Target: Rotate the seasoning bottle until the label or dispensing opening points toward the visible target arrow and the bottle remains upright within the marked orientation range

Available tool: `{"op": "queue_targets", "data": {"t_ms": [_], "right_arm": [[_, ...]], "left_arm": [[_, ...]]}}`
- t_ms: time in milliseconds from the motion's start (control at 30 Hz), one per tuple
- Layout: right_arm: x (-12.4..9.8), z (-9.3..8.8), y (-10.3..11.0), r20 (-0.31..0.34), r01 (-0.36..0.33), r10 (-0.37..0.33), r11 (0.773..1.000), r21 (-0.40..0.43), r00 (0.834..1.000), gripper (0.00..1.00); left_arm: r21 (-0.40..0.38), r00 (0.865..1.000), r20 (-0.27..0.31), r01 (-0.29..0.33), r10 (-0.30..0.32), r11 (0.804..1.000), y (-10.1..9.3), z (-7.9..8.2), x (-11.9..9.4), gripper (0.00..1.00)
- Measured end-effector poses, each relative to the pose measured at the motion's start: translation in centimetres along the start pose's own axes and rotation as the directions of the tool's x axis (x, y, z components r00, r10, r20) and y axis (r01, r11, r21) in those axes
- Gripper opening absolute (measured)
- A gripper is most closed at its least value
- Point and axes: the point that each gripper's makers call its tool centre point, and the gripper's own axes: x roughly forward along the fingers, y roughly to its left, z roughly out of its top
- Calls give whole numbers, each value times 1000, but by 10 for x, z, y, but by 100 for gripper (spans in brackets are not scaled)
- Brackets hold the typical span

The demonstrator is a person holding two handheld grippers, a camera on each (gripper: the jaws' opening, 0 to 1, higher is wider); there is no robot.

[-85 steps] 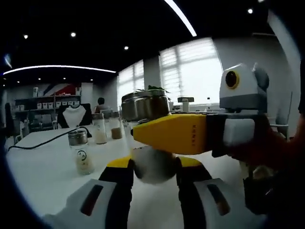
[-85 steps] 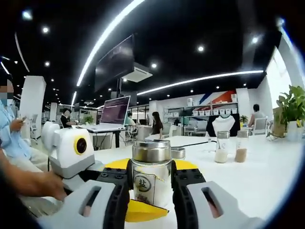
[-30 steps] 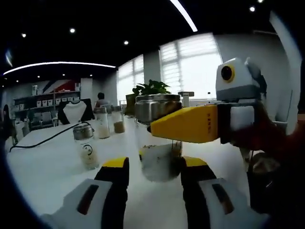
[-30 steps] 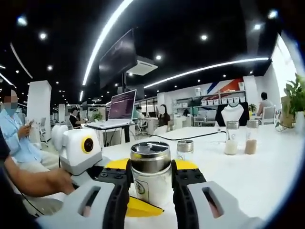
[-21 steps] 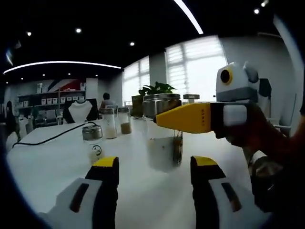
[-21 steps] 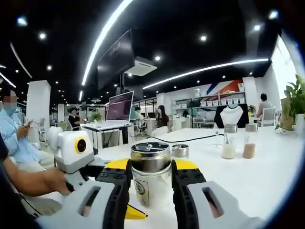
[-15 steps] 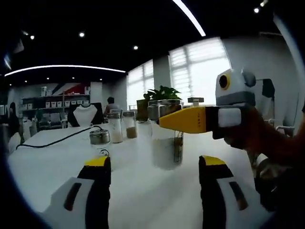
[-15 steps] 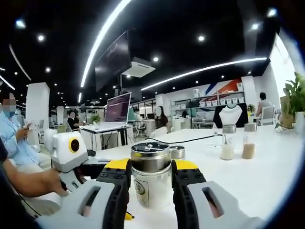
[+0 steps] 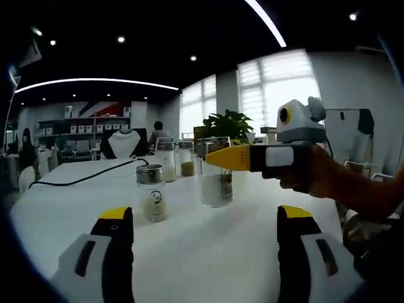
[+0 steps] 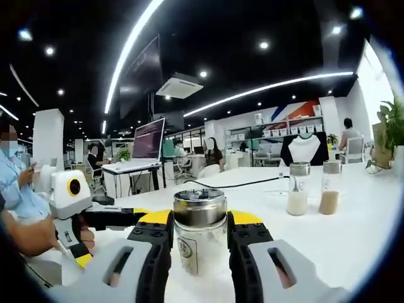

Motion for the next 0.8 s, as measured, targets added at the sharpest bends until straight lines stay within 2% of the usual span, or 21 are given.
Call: {"op": "queue_targets", "data": {"t_ms": [67, 167, 267, 500, 800], "right_arm": [[3, -2, -11, 5, 3, -3, 999, 32, 1000, 31], [5, -4, -22, 0, 15, -15, 999, 36, 1000, 31], [7, -5, -28, 0, 18, -18, 1000, 10, 1000, 31], [14, -15, -41, -41, 24, -24, 1000, -5, 999, 31], [23, -20, -57, -71, 15, -16, 1000, -6, 997, 31]], "left_arm": [[4, 1000, -17, -8, 8, 1000, 1, -3, 0, 100], [5, 999, -36, -6, 6, 1000, -1, -7, -1, 100], [11, 999, -52, -13, 14, 1000, 0, -9, -2, 100], [8, 999, -38, -19, 19, 1000, 1, -2, -5, 100], [11, 999, -44, -22, 22, 1000, 3, -4, -5, 100]]}}
